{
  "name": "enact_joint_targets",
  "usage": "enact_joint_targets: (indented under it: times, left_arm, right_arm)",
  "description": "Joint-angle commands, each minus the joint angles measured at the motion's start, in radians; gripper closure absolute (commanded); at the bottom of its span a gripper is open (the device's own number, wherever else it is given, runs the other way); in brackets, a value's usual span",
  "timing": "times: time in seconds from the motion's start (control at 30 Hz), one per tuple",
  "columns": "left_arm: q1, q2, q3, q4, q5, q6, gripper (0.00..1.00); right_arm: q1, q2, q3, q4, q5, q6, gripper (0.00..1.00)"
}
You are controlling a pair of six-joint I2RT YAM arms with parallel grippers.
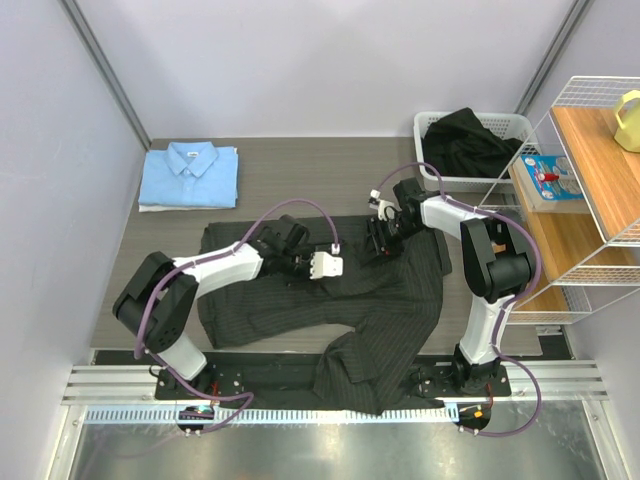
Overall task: Fold and stack the long sleeve shirts
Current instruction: Fold the shirt
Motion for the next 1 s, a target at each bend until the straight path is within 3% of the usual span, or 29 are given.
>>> enact_joint_targets:
  times: [0.0, 0.1, 0.17, 0.3, 0.33, 0.47, 0.6, 0.77, 0.9, 0.97]
  left_arm:
    - [0.014, 0.008, 0.040, 0.005, 0.034, -0.047, 1.00]
    - [0.046, 0.001, 0.066, 0.007, 0.074, -0.104, 1.00]
    - [0.080, 0.004, 0.110, -0.021, 0.137, -0.144, 1.00]
    - [0.129, 0.018, 0.175, -0.078, 0.238, -0.236, 1.00]
    - [0.137, 0.022, 0.185, -0.100, 0.273, -0.245, 1.00]
    - [0.163, 0.045, 0.222, -0.145, 0.331, -0.261, 1.00]
    - [0.174, 0.027, 0.230, -0.145, 0.364, -0.279, 1.00]
    - [0.175, 0.030, 0.230, -0.153, 0.339, -0.267, 1.00]
    - [0.195, 0.050, 0.229, -0.147, 0.344, -0.268, 1.00]
    - [0.209, 0.053, 0.227, -0.139, 0.347, -0.279, 1.00]
  right_arm:
    - [0.000, -0.026, 0.023, -0.008, -0.017, -0.036, 0.56]
    - [0.003, -0.066, 0.013, 0.024, -0.070, -0.040, 0.52]
    - [0.021, -0.142, -0.042, 0.116, -0.066, -0.045, 0.45]
    - [0.049, -0.261, -0.085, 0.213, -0.052, -0.189, 0.20]
    - [0.047, -0.285, -0.108, 0.247, -0.052, -0.227, 0.08]
    - [0.050, -0.425, -0.200, 0.267, -0.031, -0.619, 0.05]
    - [0.056, -0.525, -0.294, 0.317, -0.037, -0.817, 0.05]
    - [0.164, -0.528, -0.381, 0.484, -0.005, -0.813, 0.11]
    - [0.274, -0.512, -0.493, 0.791, 0.087, -0.738, 0.17]
    - [0.308, -0.483, -0.513, 0.862, 0.107, -0.709, 0.18]
